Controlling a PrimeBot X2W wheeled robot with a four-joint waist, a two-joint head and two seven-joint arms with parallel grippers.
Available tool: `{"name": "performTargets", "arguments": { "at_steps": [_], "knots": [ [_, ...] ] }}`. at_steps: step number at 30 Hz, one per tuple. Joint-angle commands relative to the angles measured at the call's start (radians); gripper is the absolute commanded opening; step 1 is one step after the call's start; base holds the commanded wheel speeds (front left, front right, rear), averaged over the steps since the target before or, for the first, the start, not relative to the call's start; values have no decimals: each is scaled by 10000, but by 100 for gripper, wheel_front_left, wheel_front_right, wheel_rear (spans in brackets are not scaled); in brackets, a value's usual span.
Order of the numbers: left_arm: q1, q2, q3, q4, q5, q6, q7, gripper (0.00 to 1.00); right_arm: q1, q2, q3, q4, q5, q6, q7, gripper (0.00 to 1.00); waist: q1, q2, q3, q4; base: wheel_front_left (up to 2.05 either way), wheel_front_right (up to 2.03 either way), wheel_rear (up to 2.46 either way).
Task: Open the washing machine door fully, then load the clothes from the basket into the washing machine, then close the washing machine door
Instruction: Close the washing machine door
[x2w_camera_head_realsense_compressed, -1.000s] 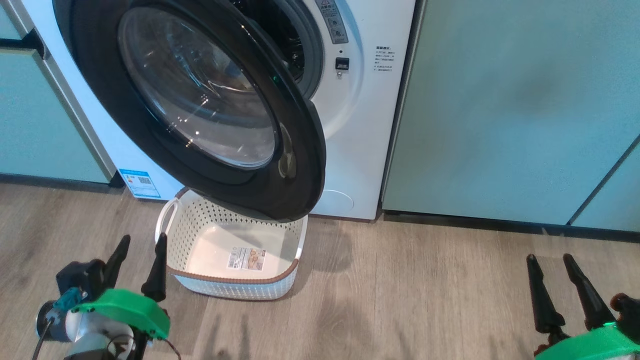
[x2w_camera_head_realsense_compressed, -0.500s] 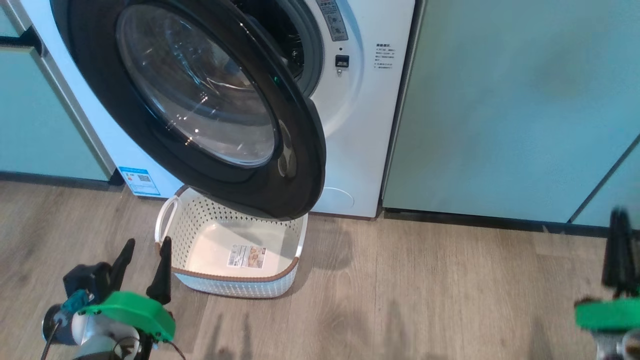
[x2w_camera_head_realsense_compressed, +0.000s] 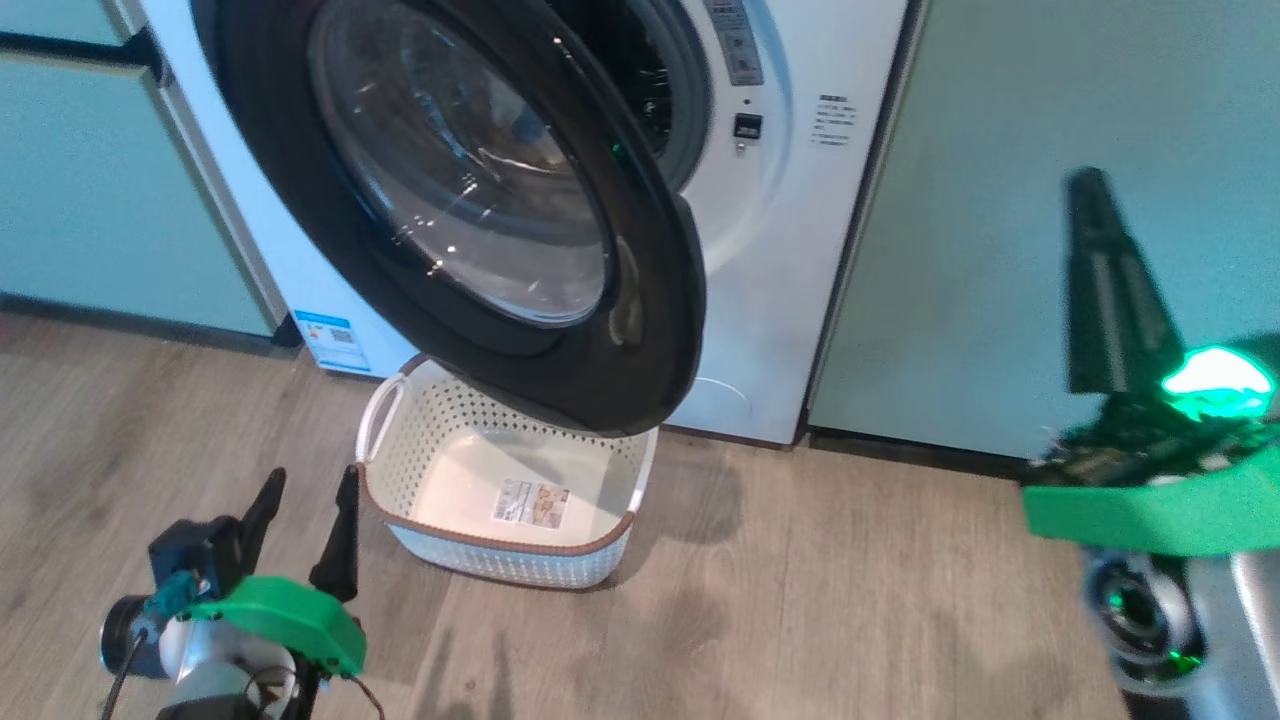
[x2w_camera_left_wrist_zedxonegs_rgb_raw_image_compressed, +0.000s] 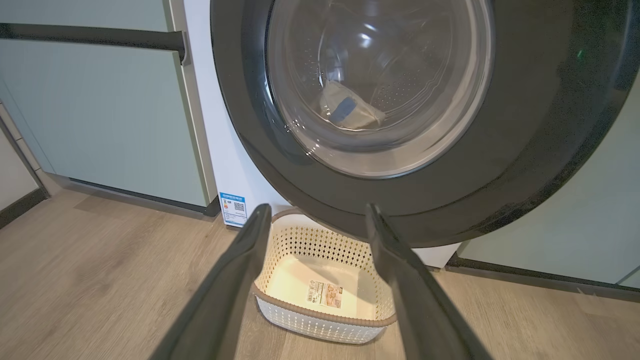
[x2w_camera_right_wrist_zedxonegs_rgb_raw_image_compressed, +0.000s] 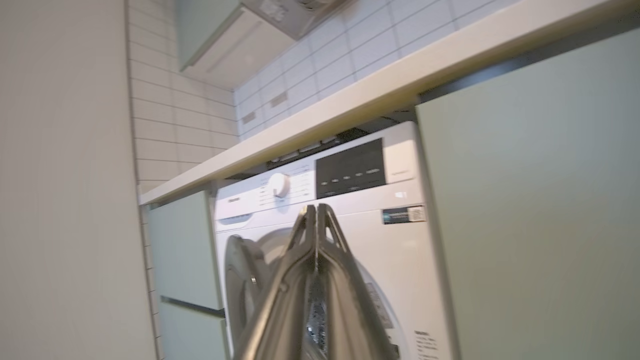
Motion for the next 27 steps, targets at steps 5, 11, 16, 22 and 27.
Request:
{"name": "performTargets", "arguments": {
  "at_steps": [5, 11, 16, 22, 27],
  "knots": [
    [-529, 49, 212, -400, 265, -11, -105, 100, -1235, -249, 1884, -297, -101, 2, -51, 0, 0, 0, -2, 515, 0, 0, 0],
    [-556, -44, 27, -453, 365, -11, -105, 100, -1770, -153, 3814, 452, -392, 2, -51, 0, 0, 0, 41, 960, 0, 0, 0],
    [-622, -104, -145, -445, 412, -11, -105, 100, -1734, 131, 4960, 1721, -725, 2, -51, 0, 0, 0, 83, 1285, 0, 0, 0],
    [-840, -134, -753, -478, 399, -12, -105, 100, -1389, 526, 4756, 3679, -770, 2, -51, 0, 0, 0, 198, 1729, 0, 0, 0],
    [-1089, -172, -1227, -459, 451, -12, -105, 100, -1315, 646, 4010, 5401, -823, 2, -51, 0, 0, 0, 322, 2208, 0, 0, 0]
  ]
}}
